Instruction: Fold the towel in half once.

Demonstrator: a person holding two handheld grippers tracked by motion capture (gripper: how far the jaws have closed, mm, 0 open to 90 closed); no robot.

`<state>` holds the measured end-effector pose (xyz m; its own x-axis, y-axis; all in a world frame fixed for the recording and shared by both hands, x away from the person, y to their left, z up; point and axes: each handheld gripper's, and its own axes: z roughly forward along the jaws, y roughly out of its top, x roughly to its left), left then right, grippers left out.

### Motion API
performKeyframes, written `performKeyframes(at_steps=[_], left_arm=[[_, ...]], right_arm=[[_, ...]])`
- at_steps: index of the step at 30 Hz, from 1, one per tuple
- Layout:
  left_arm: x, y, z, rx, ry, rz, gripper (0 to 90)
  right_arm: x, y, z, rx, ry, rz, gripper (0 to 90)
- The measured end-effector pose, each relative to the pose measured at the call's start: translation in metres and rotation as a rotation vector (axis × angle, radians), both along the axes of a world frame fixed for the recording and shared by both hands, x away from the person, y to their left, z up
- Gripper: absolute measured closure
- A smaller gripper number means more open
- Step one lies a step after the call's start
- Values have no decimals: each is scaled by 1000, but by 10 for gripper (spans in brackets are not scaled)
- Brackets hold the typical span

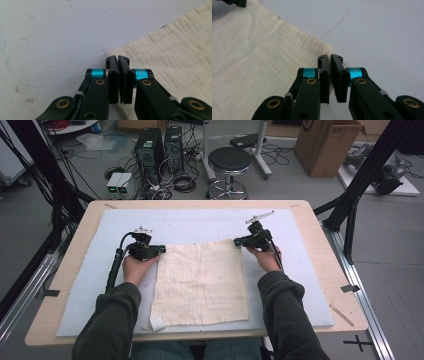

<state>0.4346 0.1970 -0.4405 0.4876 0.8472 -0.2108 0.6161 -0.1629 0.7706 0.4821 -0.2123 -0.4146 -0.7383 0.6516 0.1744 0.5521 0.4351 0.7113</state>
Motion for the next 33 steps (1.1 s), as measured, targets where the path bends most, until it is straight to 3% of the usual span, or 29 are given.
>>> performKeyframes(at_steps=[2,9,13,15,20,22,25,33], left_arm=[[0,2,3,-26,-14,12,869],[-4,7,12,-35,-35,1,870],[-6,13,23,-67,-59,9,870],[-5,14,28,-66,-68,17,870],[-4,17,42,-94,-104,12,870],[-4,17,41,-94,-96,6,870],[-6,14,37,-71,-82,-13,870],[-16,17,34,-85,-96,-30,870]], right_arm=[[0,-2,1,-4,-7,-8,851],[-4,-1,6,10,-35,4,850],[-6,-2,11,27,-48,0,850],[-9,-2,18,61,-80,-3,850],[-8,-1,34,68,-107,3,850],[-8,-2,35,66,-105,0,850],[-8,-2,30,56,-64,6,850],[-15,-6,18,88,-41,10,850]])
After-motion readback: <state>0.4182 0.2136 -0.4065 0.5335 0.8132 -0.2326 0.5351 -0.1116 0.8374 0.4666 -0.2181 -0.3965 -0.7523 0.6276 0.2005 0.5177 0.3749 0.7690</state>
